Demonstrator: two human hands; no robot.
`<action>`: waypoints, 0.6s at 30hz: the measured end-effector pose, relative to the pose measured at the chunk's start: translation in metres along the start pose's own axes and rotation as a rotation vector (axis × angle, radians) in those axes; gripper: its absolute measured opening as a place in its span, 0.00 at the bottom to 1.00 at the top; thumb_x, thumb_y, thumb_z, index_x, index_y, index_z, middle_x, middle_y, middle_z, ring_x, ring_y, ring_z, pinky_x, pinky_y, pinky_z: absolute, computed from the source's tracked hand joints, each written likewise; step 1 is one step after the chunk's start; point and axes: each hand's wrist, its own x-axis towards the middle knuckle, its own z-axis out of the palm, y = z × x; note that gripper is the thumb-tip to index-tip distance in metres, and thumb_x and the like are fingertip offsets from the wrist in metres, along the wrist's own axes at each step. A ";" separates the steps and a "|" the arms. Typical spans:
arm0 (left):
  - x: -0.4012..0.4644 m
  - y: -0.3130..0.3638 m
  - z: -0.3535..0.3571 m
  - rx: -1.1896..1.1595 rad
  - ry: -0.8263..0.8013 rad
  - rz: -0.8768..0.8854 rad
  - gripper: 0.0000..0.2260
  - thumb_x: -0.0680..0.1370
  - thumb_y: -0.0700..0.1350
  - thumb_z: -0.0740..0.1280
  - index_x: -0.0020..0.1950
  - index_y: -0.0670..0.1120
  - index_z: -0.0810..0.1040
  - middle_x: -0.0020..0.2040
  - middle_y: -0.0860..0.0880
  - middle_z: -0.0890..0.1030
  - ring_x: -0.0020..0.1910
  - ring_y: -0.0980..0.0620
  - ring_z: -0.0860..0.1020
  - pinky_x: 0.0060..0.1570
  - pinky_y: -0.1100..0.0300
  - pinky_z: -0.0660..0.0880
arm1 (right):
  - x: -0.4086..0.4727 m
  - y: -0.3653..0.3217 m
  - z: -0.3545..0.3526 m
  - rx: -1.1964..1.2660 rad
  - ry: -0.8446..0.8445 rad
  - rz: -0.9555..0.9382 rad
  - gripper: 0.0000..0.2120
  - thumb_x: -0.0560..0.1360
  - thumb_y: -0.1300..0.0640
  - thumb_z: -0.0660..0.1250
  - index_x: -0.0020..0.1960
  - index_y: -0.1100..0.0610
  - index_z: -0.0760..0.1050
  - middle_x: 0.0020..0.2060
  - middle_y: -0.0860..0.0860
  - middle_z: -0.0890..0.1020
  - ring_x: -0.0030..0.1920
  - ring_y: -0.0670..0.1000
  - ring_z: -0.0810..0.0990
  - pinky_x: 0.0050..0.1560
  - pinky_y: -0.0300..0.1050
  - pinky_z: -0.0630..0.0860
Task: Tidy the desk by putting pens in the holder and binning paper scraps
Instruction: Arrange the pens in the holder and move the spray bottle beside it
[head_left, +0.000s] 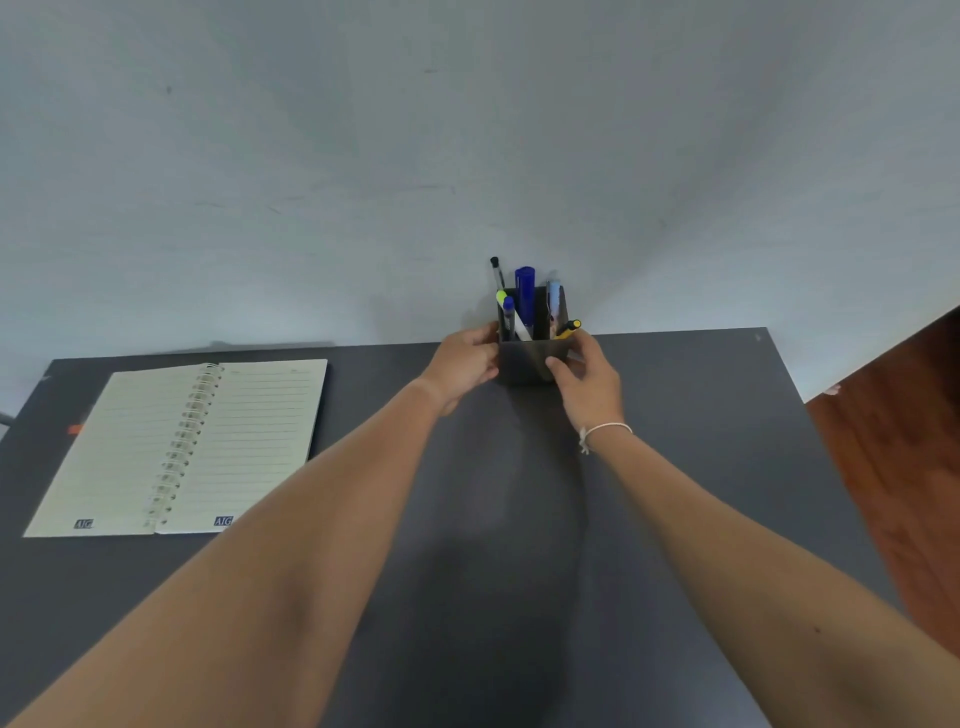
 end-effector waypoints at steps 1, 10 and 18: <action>-0.001 0.000 0.000 0.003 0.000 -0.001 0.21 0.80 0.36 0.56 0.74 0.43 0.60 0.70 0.42 0.72 0.66 0.47 0.73 0.65 0.57 0.69 | 0.000 0.000 -0.001 -0.011 -0.009 0.009 0.20 0.75 0.60 0.65 0.66 0.53 0.68 0.60 0.53 0.78 0.56 0.46 0.76 0.55 0.34 0.68; -0.033 0.002 -0.015 0.078 0.041 0.022 0.21 0.81 0.38 0.56 0.74 0.42 0.60 0.54 0.49 0.75 0.49 0.53 0.72 0.51 0.62 0.71 | -0.030 -0.009 -0.009 -0.015 0.015 0.055 0.24 0.74 0.58 0.66 0.69 0.54 0.66 0.64 0.52 0.76 0.57 0.46 0.75 0.57 0.35 0.67; -0.100 -0.017 -0.057 0.219 0.123 0.037 0.19 0.80 0.42 0.58 0.71 0.45 0.67 0.52 0.48 0.73 0.51 0.51 0.72 0.55 0.58 0.72 | -0.108 -0.024 0.006 -0.039 -0.132 0.042 0.19 0.74 0.56 0.66 0.65 0.52 0.71 0.59 0.51 0.78 0.51 0.45 0.75 0.52 0.38 0.70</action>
